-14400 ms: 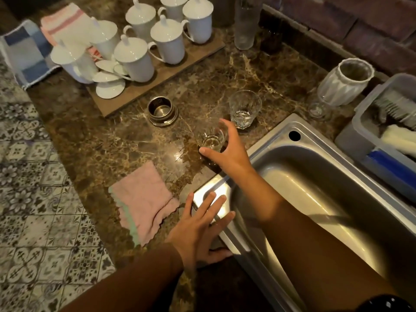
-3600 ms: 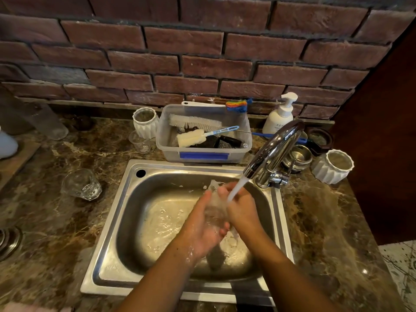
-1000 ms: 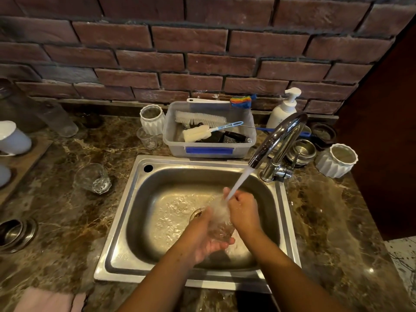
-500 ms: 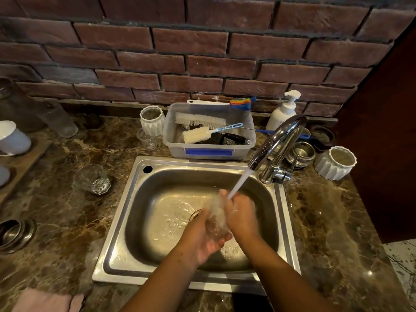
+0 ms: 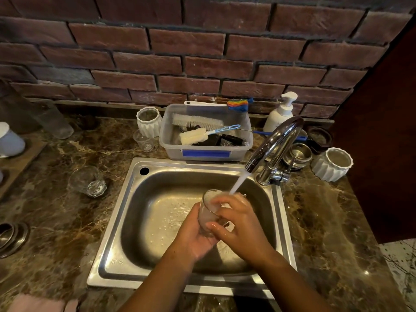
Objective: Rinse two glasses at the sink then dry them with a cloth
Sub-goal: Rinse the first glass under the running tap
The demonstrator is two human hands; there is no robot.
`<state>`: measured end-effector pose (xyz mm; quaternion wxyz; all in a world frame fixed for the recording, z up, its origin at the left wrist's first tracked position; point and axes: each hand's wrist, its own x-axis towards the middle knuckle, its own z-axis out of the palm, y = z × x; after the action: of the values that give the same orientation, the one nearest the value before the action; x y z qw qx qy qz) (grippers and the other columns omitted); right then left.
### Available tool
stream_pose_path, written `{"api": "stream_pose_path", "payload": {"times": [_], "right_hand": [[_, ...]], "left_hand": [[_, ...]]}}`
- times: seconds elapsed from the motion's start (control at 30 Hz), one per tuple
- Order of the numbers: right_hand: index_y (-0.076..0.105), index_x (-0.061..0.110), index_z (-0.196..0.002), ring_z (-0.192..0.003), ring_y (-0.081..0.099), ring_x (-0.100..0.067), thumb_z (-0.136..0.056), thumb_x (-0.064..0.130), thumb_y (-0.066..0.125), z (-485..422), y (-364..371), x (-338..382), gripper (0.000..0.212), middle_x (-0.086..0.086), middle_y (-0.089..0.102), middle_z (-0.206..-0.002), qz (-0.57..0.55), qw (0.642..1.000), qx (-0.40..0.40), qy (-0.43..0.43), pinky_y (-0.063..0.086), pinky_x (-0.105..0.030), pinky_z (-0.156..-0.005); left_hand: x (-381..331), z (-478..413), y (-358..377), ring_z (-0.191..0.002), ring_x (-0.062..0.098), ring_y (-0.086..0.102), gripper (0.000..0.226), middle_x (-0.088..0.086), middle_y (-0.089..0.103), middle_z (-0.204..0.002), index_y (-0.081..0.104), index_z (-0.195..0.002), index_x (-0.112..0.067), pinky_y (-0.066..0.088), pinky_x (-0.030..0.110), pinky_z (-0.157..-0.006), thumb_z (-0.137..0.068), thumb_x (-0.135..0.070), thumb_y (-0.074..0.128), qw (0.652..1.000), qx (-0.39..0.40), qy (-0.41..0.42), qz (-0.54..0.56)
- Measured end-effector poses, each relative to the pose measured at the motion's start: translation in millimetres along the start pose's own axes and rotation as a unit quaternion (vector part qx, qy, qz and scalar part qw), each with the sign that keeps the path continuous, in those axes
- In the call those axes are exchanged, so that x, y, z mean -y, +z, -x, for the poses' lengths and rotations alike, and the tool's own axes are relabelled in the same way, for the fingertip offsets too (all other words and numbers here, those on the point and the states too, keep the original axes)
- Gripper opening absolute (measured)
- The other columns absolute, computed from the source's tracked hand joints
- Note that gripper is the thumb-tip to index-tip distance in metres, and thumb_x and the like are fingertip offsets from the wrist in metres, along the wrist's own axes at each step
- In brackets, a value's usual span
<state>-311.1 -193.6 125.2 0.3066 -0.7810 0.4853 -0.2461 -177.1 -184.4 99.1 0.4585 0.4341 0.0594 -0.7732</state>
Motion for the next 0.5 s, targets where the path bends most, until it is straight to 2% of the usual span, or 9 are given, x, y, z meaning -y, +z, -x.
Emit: {"api": "stream_pose_path", "payload": {"times": [0.07, 0.13, 0.17, 0.23, 0.3, 0.33, 0.4, 0.5], "right_hand": [[0.065, 0.041, -0.111, -0.131, 0.037, 0.002, -0.081, 0.048, 0.072, 2, -5, 2, 0.032, 0.019, 0.046, -0.137, -0.035, 0.999, -0.021, 0.028, 0.038, -0.014, -0.103], [0.054, 0.045, -0.124, -0.130, 0.037, 0.007, -0.076, 0.036, 0.082, 3, -9, 6, 0.057, 0.019, 0.039, -0.140, -0.102, 0.992, -0.029, 0.075, 0.038, -0.001, -0.094], [0.048, 0.045, -0.130, -0.127, 0.043, 0.008, -0.075, 0.028, 0.085, 3, -8, 7, 0.069, 0.019, 0.044, -0.138, -0.149, 0.984, -0.029, 0.097, 0.042, -0.002, -0.092], [0.038, 0.043, -0.140, -0.119, 0.057, 0.004, -0.076, 0.013, 0.084, 1, -4, 9, 0.083, 0.018, 0.057, -0.131, -0.280, 0.947, -0.031, 0.155, 0.051, -0.012, -0.089], [0.039, 0.037, -0.143, -0.111, 0.066, -0.005, -0.082, 0.007, 0.078, 1, 2, 12, 0.078, 0.010, 0.065, -0.125, -0.373, 0.901, -0.056, 0.213, 0.057, -0.021, -0.086], [0.046, 0.034, -0.136, -0.104, 0.068, -0.007, -0.084, 0.008, 0.076, -1, 3, 13, 0.065, 0.008, 0.067, -0.117, -0.381, 0.891, -0.074, 0.234, 0.057, -0.020, -0.082], [0.050, 0.037, -0.117, -0.093, 0.067, -0.004, -0.087, 0.016, 0.075, -5, 4, 9, 0.044, 0.013, 0.065, -0.103, -0.352, 0.899, -0.074, 0.249, 0.057, -0.017, -0.077], [0.048, 0.031, -0.121, -0.101, 0.067, -0.010, -0.081, 0.022, 0.080, -10, 4, -1, 0.052, 0.011, 0.064, -0.109, -0.364, 0.891, -0.059, 0.265, 0.059, -0.022, -0.079]], "left_hand": [[4, -5, 1, -0.129, 0.034, 0.056, 0.049, 0.021, 0.067, -0.127, 0.070, -0.126, -0.009, 0.043, 0.046, -0.108, -0.089, -0.041, 0.063, 1.000, 0.006, 0.001, 0.006], [9, -9, 4, -0.128, 0.036, 0.058, 0.048, 0.023, 0.067, -0.126, 0.071, -0.124, -0.007, 0.041, 0.048, -0.113, -0.090, -0.041, 0.064, 1.000, -0.003, -0.001, 0.023], [10, -9, 7, -0.121, 0.036, 0.062, 0.048, 0.023, 0.070, -0.120, 0.071, -0.123, -0.004, 0.046, 0.048, -0.109, -0.091, -0.040, 0.064, 1.000, -0.006, -0.003, 0.031], [12, -9, 13, -0.100, 0.036, 0.073, 0.041, 0.022, 0.075, -0.106, 0.073, -0.116, -0.001, 0.057, 0.047, -0.090, -0.097, -0.035, 0.060, 0.999, -0.018, -0.005, 0.035], [15, -13, 15, -0.088, 0.035, 0.076, 0.036, 0.021, 0.077, -0.100, 0.076, -0.114, -0.004, 0.062, 0.043, -0.071, -0.102, -0.030, 0.054, 0.999, -0.031, 0.001, 0.007], [15, -16, 15, -0.092, 0.035, 0.076, 0.035, 0.021, 0.076, -0.103, 0.074, -0.117, -0.007, 0.063, 0.043, -0.069, -0.103, -0.031, 0.052, 0.999, -0.039, 0.012, -0.019], [16, -24, 14, -0.101, 0.035, 0.074, 0.036, 0.018, 0.076, -0.111, 0.070, -0.124, -0.011, 0.063, 0.048, -0.075, -0.104, -0.035, 0.052, 0.992, -0.073, 0.047, -0.094], [13, -24, 18, -0.094, 0.029, 0.076, 0.046, 0.013, 0.078, -0.105, 0.068, -0.119, -0.014, 0.063, 0.038, -0.069, -0.106, -0.049, 0.040, 0.967, -0.102, 0.104, -0.209]]}}
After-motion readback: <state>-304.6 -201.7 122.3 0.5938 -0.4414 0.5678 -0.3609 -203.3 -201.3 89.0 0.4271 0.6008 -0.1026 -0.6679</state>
